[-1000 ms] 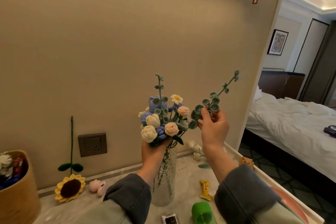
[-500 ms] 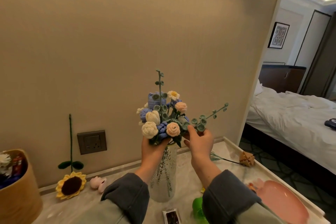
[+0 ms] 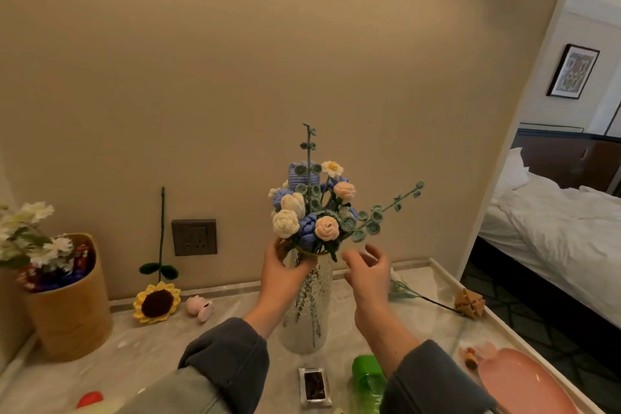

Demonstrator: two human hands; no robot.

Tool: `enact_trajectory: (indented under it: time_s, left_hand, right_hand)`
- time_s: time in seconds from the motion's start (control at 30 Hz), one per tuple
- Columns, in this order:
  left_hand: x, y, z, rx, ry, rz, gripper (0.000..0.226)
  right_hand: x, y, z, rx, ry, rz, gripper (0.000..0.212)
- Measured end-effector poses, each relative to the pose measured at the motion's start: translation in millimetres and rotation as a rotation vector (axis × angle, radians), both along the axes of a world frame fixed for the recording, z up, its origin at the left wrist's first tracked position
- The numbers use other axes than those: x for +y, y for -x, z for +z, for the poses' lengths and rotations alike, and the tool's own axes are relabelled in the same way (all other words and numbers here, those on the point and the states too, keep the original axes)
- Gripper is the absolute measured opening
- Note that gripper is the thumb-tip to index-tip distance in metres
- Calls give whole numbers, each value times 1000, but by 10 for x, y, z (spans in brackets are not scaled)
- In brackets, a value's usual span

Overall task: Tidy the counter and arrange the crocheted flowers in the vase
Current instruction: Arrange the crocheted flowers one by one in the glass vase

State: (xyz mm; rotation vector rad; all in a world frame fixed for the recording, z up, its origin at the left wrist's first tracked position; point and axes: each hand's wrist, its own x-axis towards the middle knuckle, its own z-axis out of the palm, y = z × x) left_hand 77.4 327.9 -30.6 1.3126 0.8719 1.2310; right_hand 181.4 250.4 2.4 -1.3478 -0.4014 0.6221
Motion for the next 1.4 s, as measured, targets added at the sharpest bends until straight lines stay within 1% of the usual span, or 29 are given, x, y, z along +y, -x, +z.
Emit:
enact_trajectory:
  time_s: [0.1, 0.2, 0.27, 0.37, 0.53, 0.63, 0.83, 0.97, 1.17, 1.3, 1.4]
  left_hand:
    - [-86, 92, -23, 38, 58, 73, 79]
    - [-188, 218, -40, 52, 107, 129, 66]
    - [-276, 294, -36, 79, 111, 186, 52]
    - [-396, 444, -60, 93, 132, 270, 40]
    - [-583, 819, -150, 114, 170, 377, 30]
    - [-610, 1095, -199, 126, 209, 405, 28]
    - [-443, 1550, -224, 139, 295, 465, 17]
    - [-120, 1794, -216, 128, 341, 422, 18]
    - [541, 2109, -224, 171, 387, 330, 30]
    - [956, 2237, -324, 318, 324, 301, 36]
    - [1220, 2308, -456, 396, 274, 280, 44]
  right_hand:
    - [-86, 38, -102, 75, 38, 70, 29]
    - [-169, 99, -170, 108, 126, 257, 15]
    - [-203, 142, -201, 99, 181, 376, 13]
    - [-212, 253, -236, 102, 194, 496, 12]
    - [-172, 530, -313, 91, 208, 663, 15]
    - [-89, 733, -343, 70, 229, 743, 15]
    - [213, 1084, -356, 50, 248, 830, 15]
    - [554, 1319, -327, 28, 226, 832, 17]
    - [1229, 1689, -318, -50, 221, 805, 23]
    - [1714, 1879, -400, -116, 279, 807, 28]
    - [1976, 1958, -515, -134, 340, 806, 34]
